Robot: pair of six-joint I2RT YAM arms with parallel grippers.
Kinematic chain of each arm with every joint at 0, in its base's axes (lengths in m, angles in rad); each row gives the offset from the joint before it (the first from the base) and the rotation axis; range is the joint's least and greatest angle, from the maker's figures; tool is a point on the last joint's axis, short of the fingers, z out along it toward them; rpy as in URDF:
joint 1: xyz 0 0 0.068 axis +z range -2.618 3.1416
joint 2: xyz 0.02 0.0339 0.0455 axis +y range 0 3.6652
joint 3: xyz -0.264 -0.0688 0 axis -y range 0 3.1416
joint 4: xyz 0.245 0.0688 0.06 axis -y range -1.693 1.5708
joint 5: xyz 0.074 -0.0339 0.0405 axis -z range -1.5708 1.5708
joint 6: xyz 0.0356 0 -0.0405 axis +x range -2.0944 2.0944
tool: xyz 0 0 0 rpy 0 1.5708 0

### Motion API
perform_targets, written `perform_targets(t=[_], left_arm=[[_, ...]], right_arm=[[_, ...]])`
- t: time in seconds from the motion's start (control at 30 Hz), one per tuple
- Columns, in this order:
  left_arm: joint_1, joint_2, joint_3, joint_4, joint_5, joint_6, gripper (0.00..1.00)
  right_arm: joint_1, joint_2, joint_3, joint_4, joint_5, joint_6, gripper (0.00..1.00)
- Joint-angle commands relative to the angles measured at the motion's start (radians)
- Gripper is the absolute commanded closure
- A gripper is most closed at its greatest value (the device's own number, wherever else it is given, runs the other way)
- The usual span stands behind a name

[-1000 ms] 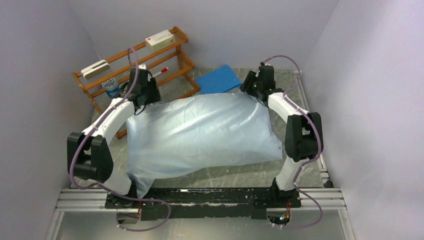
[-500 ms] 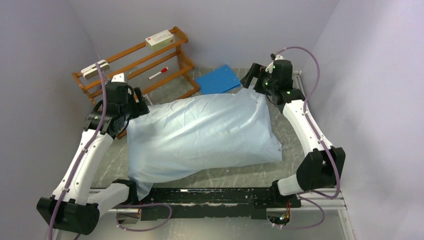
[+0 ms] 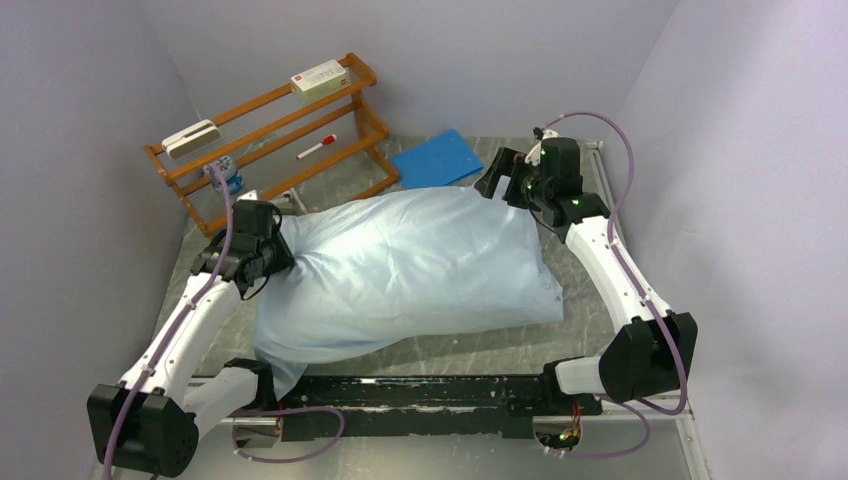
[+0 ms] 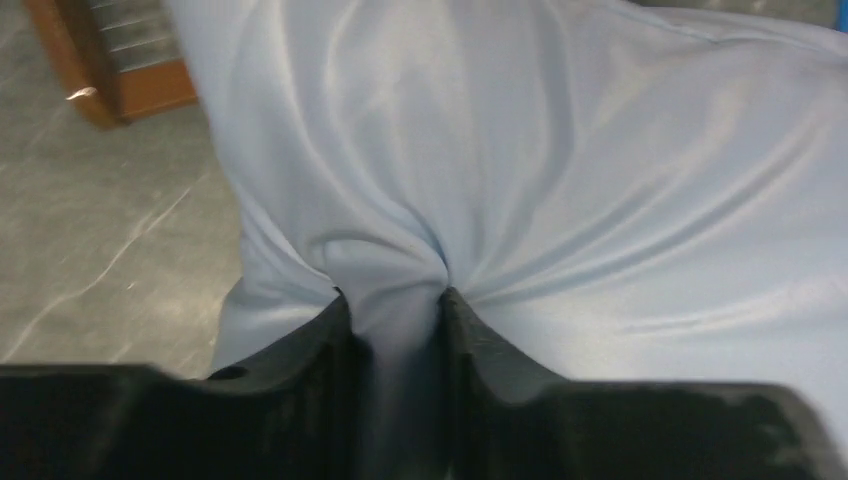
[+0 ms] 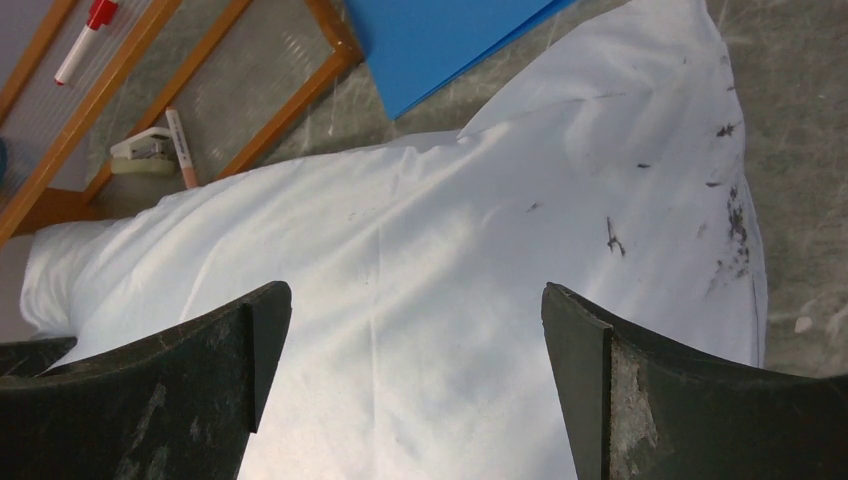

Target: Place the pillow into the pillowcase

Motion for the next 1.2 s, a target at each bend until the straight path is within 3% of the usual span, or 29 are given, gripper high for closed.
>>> perform_targets(t=[0.0,0.07,0.3,0.5,0.6,0.7,0.8,0.9,1.0,1.07,1.17], left_arm=[[0.002,0.045,-0.078,0.271,0.256,0.059,0.88],[-0.023,0.080,-0.062,0.323,0.288,0.059,0.95],[-0.241,0.188,0.046,0.441,0.233,0.026,0.95],[-0.281,0.194,0.040,0.537,0.235,-0.022,0.94],[-0.280,0.210,0.098,0.426,0.121,0.020,0.58],[-0.280,0.237,0.222,0.248,-0.028,0.077,0.41],[-0.280,0.231,0.354,0.118,-0.051,0.136,0.37],[-0.280,0.183,0.374,0.093,0.048,0.162,0.36],[-0.279,0.119,0.260,0.198,0.177,0.150,0.32],[-0.280,0.103,0.146,0.353,0.252,0.154,0.32],[-0.230,0.194,0.050,0.424,0.248,0.141,0.31]], right_arm=[[0.002,-0.004,0.012,0.001,0.003,-0.008,0.00],[0.003,-0.012,0.010,0.002,0.009,-0.010,0.00],[0.003,-0.031,0.023,-0.005,0.061,-0.003,0.00],[0.042,-0.029,0.039,0.002,0.032,0.029,0.01],[0.074,-0.036,0.011,0.035,-0.022,0.052,0.02],[0.084,-0.054,-0.069,0.126,-0.152,0.101,0.02],[0.088,-0.075,-0.134,0.160,-0.177,0.126,0.03],[0.087,-0.096,-0.197,0.165,-0.107,0.099,0.03],[0.082,-0.095,-0.259,0.186,-0.012,0.061,0.03],[0.072,-0.089,-0.292,0.208,0.047,0.051,0.02],[0.061,-0.076,-0.288,0.227,0.119,0.047,0.02]])
